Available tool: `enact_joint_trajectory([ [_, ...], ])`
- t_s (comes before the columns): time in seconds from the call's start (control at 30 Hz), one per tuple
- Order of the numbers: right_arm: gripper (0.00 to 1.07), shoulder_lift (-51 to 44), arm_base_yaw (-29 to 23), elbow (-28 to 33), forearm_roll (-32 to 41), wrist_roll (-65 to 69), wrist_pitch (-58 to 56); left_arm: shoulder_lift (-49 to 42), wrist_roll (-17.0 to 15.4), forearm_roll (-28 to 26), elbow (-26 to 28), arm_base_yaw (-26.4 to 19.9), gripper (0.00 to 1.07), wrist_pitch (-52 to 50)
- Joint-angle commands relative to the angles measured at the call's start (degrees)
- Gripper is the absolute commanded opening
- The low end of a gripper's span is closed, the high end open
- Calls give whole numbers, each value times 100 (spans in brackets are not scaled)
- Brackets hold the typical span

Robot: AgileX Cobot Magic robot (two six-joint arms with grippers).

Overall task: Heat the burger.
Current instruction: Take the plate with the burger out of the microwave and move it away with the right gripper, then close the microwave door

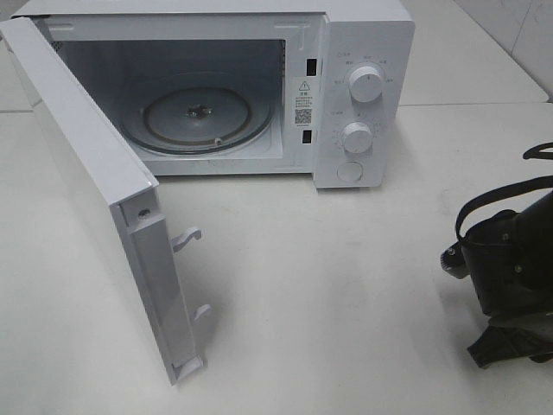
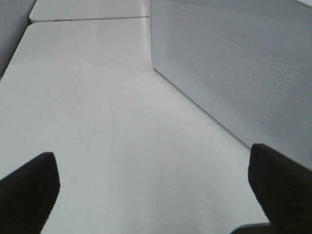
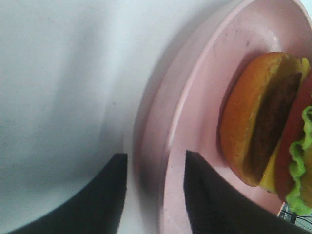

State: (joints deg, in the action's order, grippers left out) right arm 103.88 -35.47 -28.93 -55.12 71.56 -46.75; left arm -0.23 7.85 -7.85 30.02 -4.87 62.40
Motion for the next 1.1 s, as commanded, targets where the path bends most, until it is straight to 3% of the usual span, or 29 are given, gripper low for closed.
enact_joint_trajectory([
  [0.03,46,-286,-6,17,74,-292,-103,-29,-34,-34,-17,23,98,-74],
  [0.27,49,-785,-6,17,579,-1049,-80,-29,-34,-34,-17,23,98,-74],
  [0.63,70,-1902,-6,17,1243,-2051,-344,-29,-34,-34,-17,23,98,-74],
  [1.1,72,-3317,-6,-802,2636,-4074,-579,-29,-34,-34,-17,23,98,-74],
])
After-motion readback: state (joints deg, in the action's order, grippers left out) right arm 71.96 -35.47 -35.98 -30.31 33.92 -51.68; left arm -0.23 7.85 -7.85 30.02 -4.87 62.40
